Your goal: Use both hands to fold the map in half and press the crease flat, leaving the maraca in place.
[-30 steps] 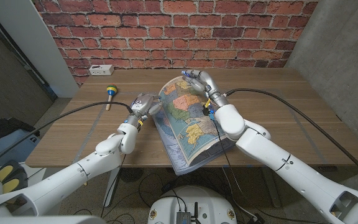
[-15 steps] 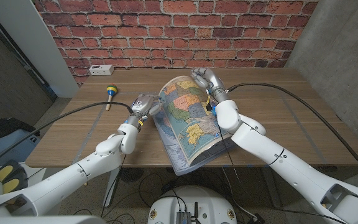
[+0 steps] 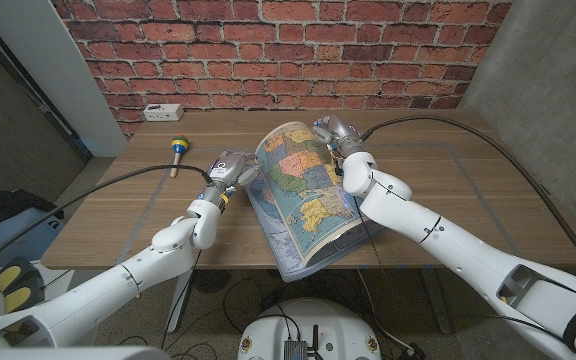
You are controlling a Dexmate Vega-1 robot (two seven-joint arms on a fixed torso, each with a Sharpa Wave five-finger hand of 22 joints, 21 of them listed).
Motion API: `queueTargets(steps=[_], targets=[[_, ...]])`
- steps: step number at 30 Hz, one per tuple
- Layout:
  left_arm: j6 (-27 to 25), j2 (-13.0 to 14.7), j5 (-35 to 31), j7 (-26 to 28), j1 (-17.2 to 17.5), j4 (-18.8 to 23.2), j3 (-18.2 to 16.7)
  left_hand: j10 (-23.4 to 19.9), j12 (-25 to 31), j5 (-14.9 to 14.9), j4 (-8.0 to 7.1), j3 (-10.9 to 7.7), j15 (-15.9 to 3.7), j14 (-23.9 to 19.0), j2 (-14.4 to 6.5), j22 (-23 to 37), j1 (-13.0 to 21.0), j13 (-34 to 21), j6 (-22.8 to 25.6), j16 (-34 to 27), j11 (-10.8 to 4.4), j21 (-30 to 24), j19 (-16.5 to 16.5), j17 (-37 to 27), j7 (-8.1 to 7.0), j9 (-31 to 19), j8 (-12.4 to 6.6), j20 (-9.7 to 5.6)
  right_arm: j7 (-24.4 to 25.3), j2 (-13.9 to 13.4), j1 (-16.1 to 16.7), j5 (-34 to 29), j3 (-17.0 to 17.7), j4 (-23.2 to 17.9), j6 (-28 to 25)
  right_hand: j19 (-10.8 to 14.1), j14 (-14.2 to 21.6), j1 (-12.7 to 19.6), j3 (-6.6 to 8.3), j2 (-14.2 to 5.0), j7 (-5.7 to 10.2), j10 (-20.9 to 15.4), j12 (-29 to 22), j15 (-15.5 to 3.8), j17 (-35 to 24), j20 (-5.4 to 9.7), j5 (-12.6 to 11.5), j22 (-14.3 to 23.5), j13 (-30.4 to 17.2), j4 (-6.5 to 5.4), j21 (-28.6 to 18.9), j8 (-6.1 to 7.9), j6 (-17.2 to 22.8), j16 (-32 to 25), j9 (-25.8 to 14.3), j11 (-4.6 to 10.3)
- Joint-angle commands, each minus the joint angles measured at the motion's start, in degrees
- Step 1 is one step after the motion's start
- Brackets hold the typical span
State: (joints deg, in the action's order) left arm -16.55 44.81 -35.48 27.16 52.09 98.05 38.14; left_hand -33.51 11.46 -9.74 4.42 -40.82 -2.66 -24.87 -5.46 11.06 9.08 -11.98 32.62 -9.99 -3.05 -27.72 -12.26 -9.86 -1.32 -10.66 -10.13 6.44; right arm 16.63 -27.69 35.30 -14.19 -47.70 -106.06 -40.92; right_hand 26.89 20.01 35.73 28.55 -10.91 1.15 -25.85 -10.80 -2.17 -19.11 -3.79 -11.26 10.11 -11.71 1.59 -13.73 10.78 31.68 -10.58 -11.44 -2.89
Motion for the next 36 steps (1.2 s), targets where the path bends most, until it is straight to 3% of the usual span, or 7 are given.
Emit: queueTargets(steps=[1,7,12,23,27,30,36], targets=[[0.0,0.2,0.3,0.9,0.7,0.2,-0.5,-0.1,0.2,0.1,0.05,0.16,-1.58,0.0,0.1,0.2,-0.6,-0.1,-0.4,-0.5,0.14,0.1,0.1,-0.2,0.18,-0.1,-0.32,-0.25,-7.8,-0.6,-7.3,-3.4,-8.2,3.0,-9.5,0.8,0.7,0.8,0.32,0.03,-0.12,-0.8,-0.6,-0.11,0.2,-0.46,-0.1,0.2,0.0,0.49,0.1,-0.04,-0.3,-0.6,-0.1,-0.19],[0.8,0.2,0.6,1.8,0.9,0.1,-0.8,0.0,0.3,0.1,-0.03,0.2,-1.54,0.0,0.1,0.2,-0.7,0.0,-0.8,-0.5,0.26,0.2,0.1,-0.2,0.19,-0.1,-0.24,-0.3,-10.0,-0.6,-9.2,-5.6,-12.1,3.3,-11.4,3.6,4.5,3.6,1.73,-0.25,-0.4,-4.6,-1.8,-0.89,1.3,-0.33,-0.1,0.3,0.1,2.79,-0.6,1.04,2.6,-2.4,0.0,0.78],[2.0,0.3,0.9,3.2,1.3,-0.2,-1.1,0.9,0.0,0.1,-0.17,0.26,-1.35,0.4,0.0,0.2,-1.0,0.0,-2.9,-0.5,0.16,0.3,0.3,-0.2,-0.19,0.0,0.26,-0.17,-12.9,-0.6,-10.3,-5.1,-13.7,3.9,-11.5,5.0,6.4,3.7,1.65,-0.3,-0.42,-4.8,-1.7,-0.54,1.2,-0.55,0.1,0.3,0.1,2.7,-1.0,0.93,2.6,-3.4,0.0,0.21],[8.1,0.1,2.2,8.4,2.3,-2.1,-2.2,18.3,-1.2,0.0,0.16,0.69,-0.39,8.1,-0.1,0.3,-1.5,0.1,-25.2,-0.1,-0.37,2.5,4.1,-0.4,-7.61,0.2,0.8,0.72,-18.9,-1.0,-12.2,-3.9,-16.3,5.1,-9.6,9.0,11.4,3.4,2.18,-0.05,-0.5,-5.3,-1.4,-0.9,2.0,-0.79,0.1,0.4,0.1,2.03,-2.3,0.22,1.1,-4.9,-0.1,-0.12],[9.3,0.5,2.7,7.8,2.4,-1.9,-2.4,18.9,-1.1,0.0,0.32,0.72,-0.36,8.4,0.0,0.3,-1.4,0.1,-25.7,-0.1,-0.47,2.7,4.3,-0.3,-8.14,0.2,0.58,0.67,-21.1,-0.3,-13.3,-4.1,-17.7,6.0,-10.4,9.1,11.2,3.5,1.94,0.59,-0.12,-4.4,-1.0,-0.94,2.2,-1.06,0.2,0.4,0.1,2.44,-2.2,-0.29,-0.5,-4.8,0.0,-0.1],[8.2,1.1,3.1,4.6,2.4,-0.5,-2.5,18.9,-0.8,0.0,0.59,0.82,-0.42,9.1,0.3,0.3,-1.3,0.1,-24.5,0.0,-0.42,2.8,4.4,-0.3,-7.99,0.2,-0.13,0.63,-23.3,0.5,-14.8,-4.2,-19.2,7.0,-12.0,7.3,7.2,4.0,1.05,1.76,0.23,-1.7,0.0,-1.32,2.7,-0.8,0.6,0.3,0.1,3.83,-1.2,-0.64,-3.1,-3.2,0.0,0.55],[5.9,2.8,5.0,-5.6,1.1,2.3,-2.1,15.6,1.0,0.0,0.51,1.74,-0.48,7.5,1.0,0.3,-2.3,0.3,-17.1,-1.1,0.27,2.6,3.3,-0.2,-5.31,0.2,-2.38,-0.45,-26.1,2.2,-17.5,-4.3,-22.2,9.5,-14.6,5.1,1.9,4.2,-1.06,2.42,1.25,4.1,0.8,-1.32,3.6,-0.64,1.1,0.3,0.1,5.11,0.2,-1.02,-9.3,-1.4,0.1,0.98]])
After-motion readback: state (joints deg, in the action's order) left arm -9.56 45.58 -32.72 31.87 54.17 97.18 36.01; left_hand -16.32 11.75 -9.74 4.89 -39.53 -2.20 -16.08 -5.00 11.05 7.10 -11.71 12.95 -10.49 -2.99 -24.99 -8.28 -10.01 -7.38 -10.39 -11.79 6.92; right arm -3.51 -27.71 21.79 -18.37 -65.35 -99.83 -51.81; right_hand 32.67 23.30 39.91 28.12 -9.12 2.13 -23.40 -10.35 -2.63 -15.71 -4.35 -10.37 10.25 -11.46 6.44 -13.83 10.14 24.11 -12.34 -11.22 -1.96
